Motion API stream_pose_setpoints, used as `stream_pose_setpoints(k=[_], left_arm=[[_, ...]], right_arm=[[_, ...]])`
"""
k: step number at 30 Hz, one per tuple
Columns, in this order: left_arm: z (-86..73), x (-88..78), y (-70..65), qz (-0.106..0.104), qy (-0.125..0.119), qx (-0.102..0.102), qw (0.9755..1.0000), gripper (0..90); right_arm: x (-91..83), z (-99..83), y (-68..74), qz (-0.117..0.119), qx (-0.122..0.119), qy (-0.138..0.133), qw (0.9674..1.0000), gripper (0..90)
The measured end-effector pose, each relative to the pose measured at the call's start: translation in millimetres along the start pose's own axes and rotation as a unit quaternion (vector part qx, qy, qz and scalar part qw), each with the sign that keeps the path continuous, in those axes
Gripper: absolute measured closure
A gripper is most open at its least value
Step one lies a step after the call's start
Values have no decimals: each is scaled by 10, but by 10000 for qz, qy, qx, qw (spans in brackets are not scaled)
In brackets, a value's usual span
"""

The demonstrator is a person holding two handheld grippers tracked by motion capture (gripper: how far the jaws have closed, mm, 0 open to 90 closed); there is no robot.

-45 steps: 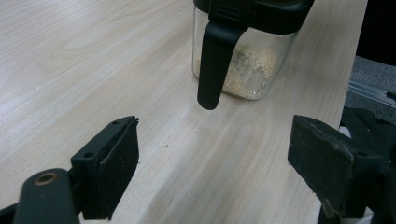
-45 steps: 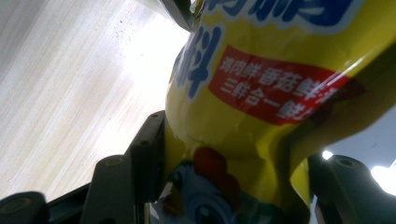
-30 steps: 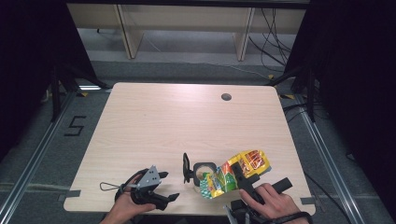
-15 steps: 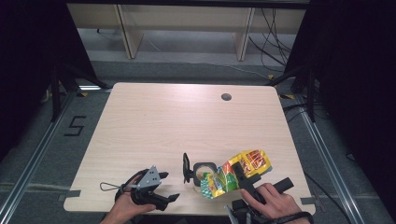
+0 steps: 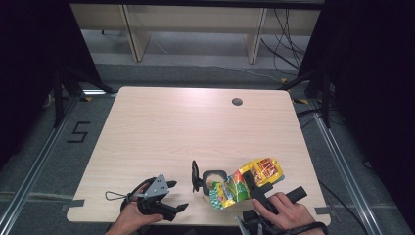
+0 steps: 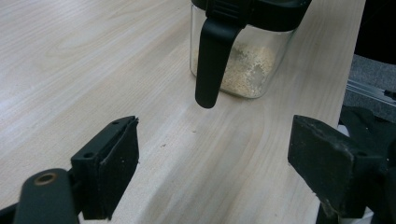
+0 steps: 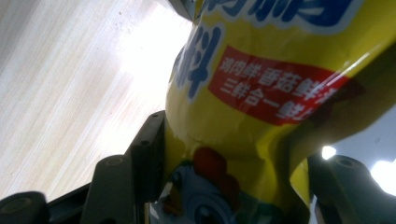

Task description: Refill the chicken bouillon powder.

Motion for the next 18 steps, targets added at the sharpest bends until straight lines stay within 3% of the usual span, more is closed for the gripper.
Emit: stream_pose_setpoints(k=[2, 3, 4, 6, 7, 9, 11, 12, 15, 18], left_arm=[[0, -5, 2, 11, 14, -6, 10000, 162], [-3, -10, 14, 13, 52, 55, 10000, 162], [-1, 3, -11, -30, -76, -86, 9999, 162], [8, -17, 16, -8, 71, 65, 10000, 162], [12, -17, 26, -16, 67, 140, 9999, 162], [-2, -9, 16, 15, 56, 57, 10000, 162], [2, -9, 6, 4, 23, 0, 10000, 162], [3, -16, 19, 22, 79, 78, 9999, 162], [4, -7, -6, -52, -14, -55, 10000, 162], [9, -12, 0, -19, -17, 9, 10000, 167]], right_arm=[[15, 1, 10, -39, 17, -79, 10000, 442], [13, -3, 38, -24, 186, -19, 9998, 442], [22, -16, 18, 18, 29, 3, 10000, 443], [20, -28, 47, 55, 244, 77, 9997, 442], [17, -32, 39, 60, 184, 99, 9998, 442], [16, -33, 21, 40, 73, 34, 10000, 442], [8, -19, 36, 20, 266, 17, 9996, 442], [12, -18, 34, -36, 197, -23, 9998, 442], [18, -15, 42, -17, 218, -33, 9998, 442], [19, -15, 42, 57, 194, 44, 9998, 442]])
Point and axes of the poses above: each handheld gripper's, and its own axes: x roughly forward along the jaws, z roughly out of its top, y roughly to its left, the point moved 1 cm from there along x, roughly forward along the jaws, and after that the axes turned 6 degrees about x, right-handed, at the moved point
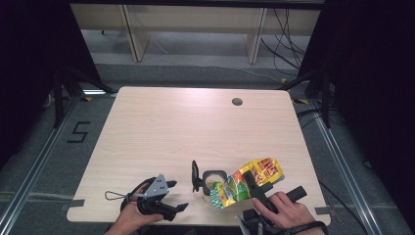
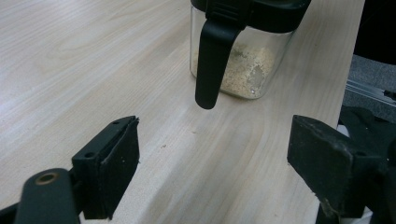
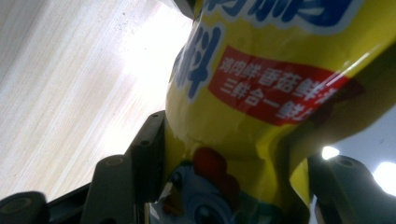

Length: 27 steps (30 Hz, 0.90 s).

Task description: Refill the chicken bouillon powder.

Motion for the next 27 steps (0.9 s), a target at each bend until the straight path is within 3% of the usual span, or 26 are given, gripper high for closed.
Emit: stream_pose_setpoints(k=[4, 5, 6, 10, 11, 15, 18, 20, 21, 23, 24, 27], left_arm=[[-6, -4, 16, 43, 94, 60, 9999, 168], [-3, 3, -1, 0, 12, -24, 10000, 168], [-1, -1, -2, -9, 8, 4, 10000, 168], [3, -1, 2, 4, 16, -6, 10000, 169], [1, -1, 1, 2, 7, -4, 10000, 169], [4, 1, -1, 29, -18, -2, 10000, 169], [2, -9, 0, 26, 0, 2, 10000, 168], [4, -1, 0, 34, -31, -22, 10000, 168], [4, -2, -3, 33, -32, -31, 10000, 169], [1, -5, -2, 47, -17, 7, 10000, 169], [6, -8, -2, 14, 2, -12, 10000, 169], [10, 0, -1, 40, -6, -28, 10000, 169]], right_arm=[[-1, -6, 2, -5, 21, 2, 10000, 443], [-2, -8, 2, -1, 35, 4, 10000, 443], [2, -16, -19, -14, -122, -35, 9999, 442], [-12, -24, -14, -43, 18, 37, 10000, 442], [-10, -31, -34, -51, -122, 2, 9999, 443], [-11, -33, -36, -55, -122, 6, 9999, 442], [-15, -19, -12, -22, 21, 11, 10000, 443], [-5, -10, -29, -32, -146, -27, 9999, 442], [-4, -6, -3, -64, 3, -52, 10000, 443], [-6, -5, -2, -52, 17, -65, 10000, 443], [3, -9, -24, -86, -113, -108, 9998, 443], [-5, -19, -17, -72, -6, -59, 10000, 443]])
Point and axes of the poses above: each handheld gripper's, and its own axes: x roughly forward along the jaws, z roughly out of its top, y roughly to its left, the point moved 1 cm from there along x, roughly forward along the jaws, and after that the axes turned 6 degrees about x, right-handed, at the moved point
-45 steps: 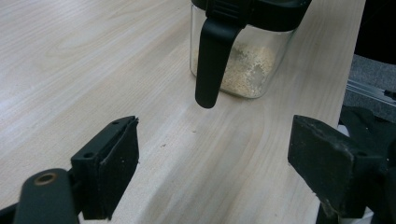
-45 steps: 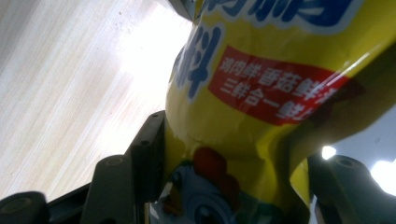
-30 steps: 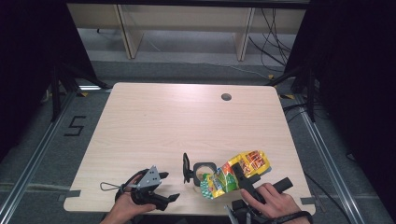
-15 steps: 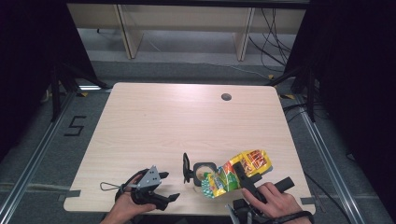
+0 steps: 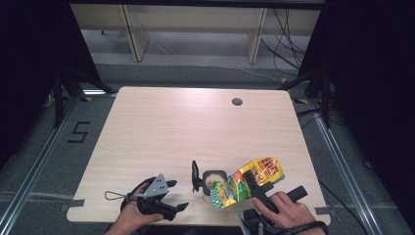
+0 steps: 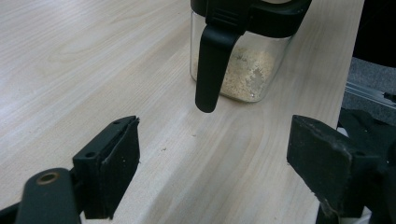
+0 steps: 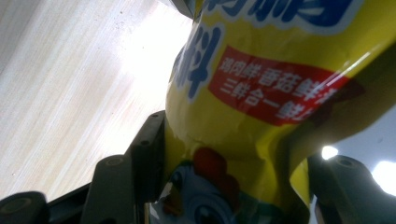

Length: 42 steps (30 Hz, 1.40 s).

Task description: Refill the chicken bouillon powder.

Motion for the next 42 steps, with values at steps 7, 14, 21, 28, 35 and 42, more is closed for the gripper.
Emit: stream_pose_setpoints(k=[7, 14, 21, 28, 35, 42], left_arm=[[1, -15, 8, -7, -12, 30, 10000, 169], [6, -14, -5, -34, -5, -18, 10000, 169], [-1, -13, 4, -8, -6, 42, 10000, 170], [1, -16, 8, -13, 9, 49, 10000, 170], [-4, -9, 10, 16, 9, 30, 10000, 169], [1, -32, 19, 64, 81, 87, 9999, 170]], right_arm=[[6, -3, 7, 9, -23, -5, 10000, 443], [11, -1, -4, -11, -101, -30, 9999, 442], [10, 7, 1, -18, -105, -41, 9999, 443], [1, 62, 6, -81, -328, -26, 9994, 443], [-1, 36, 2, -88, -230, 42, 9997, 444], [-2, 70, 9, -111, -315, -33, 9994, 445]])
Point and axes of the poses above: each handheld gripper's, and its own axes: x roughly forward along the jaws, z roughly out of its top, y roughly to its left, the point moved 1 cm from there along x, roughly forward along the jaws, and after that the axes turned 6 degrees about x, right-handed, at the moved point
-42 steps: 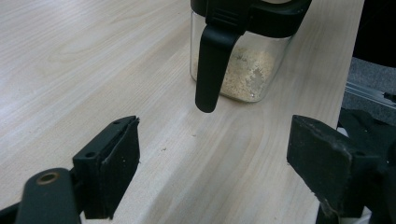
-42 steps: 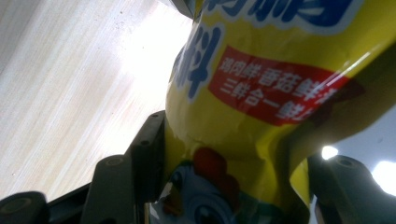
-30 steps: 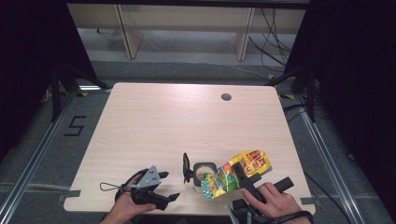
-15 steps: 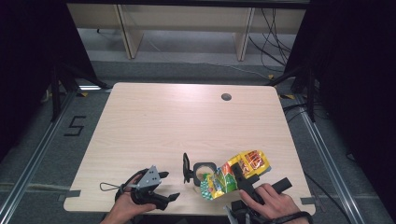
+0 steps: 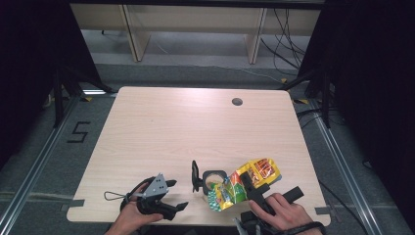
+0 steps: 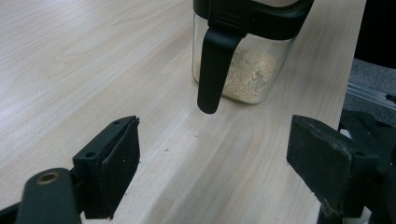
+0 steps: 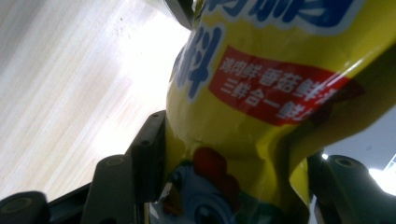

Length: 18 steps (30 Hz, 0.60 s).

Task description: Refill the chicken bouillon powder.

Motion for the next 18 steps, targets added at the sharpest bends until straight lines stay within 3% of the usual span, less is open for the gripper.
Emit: stream_pose_setpoints(k=[1, 3, 4, 5, 6, 7, 8, 9, 10, 13, 14, 16, 18], left_arm=[[-1, 8, -12, -54, -66, -67, 9999, 170], [-1, 5, 7, -50, 5, 43, 10000, 169], [0, 13, -6, -77, -43, -52, 9999, 169], [2, 16, -7, -84, -65, -38, 9999, 170], [-1, 20, -14, -55, -114, -36, 9999, 170], [-4, 22, -20, -63, -142, -64, 9999, 170], [-8, 11, -6, -25, -63, -8, 10000, 169], [0, 7, -11, -42, -59, -61, 10000, 170], [4, 7, 3, -49, -64, 30, 10000, 169], [-4, 13, -7, -41, -73, -22, 10000, 169], [1, 22, -20, -43, -136, -89, 9999, 170], [9, 17, -24, -52, -114, -99, 9999, 170], [0, 27, -25, -72, -169, -99, 9998, 170]], right_arm=[[-4, -5, -3, 6, 38, 21, 10000, 445], [-7, 5, -5, 46, 37, 13, 10000, 445], [-4, 22, 2, 60, 25, -11, 10000, 446], [-3, 38, 21, 2, 191, -4, 9998, 447], [-4, 35, 8, 0, 135, -20, 9999, 447], [2, 17, -16, -32, -66, -55, 10000, 448], [-11, 13, -7, 14, 50, 3, 10000, 448], [-3, 4, -21, -41, -46, -59, 10000, 448], [-9, 4, -11, 5, 43, -45, 10000, 448], [-2, 15, -4, 23, 51, -45, 10000, 449], [-7, 17, 13, 17, 188, -5, 9998, 449], [-5, 2, -3, 11, 49, -43, 10000, 449], [-4, -9, -3, -5, 64, -61, 10000, 449]])
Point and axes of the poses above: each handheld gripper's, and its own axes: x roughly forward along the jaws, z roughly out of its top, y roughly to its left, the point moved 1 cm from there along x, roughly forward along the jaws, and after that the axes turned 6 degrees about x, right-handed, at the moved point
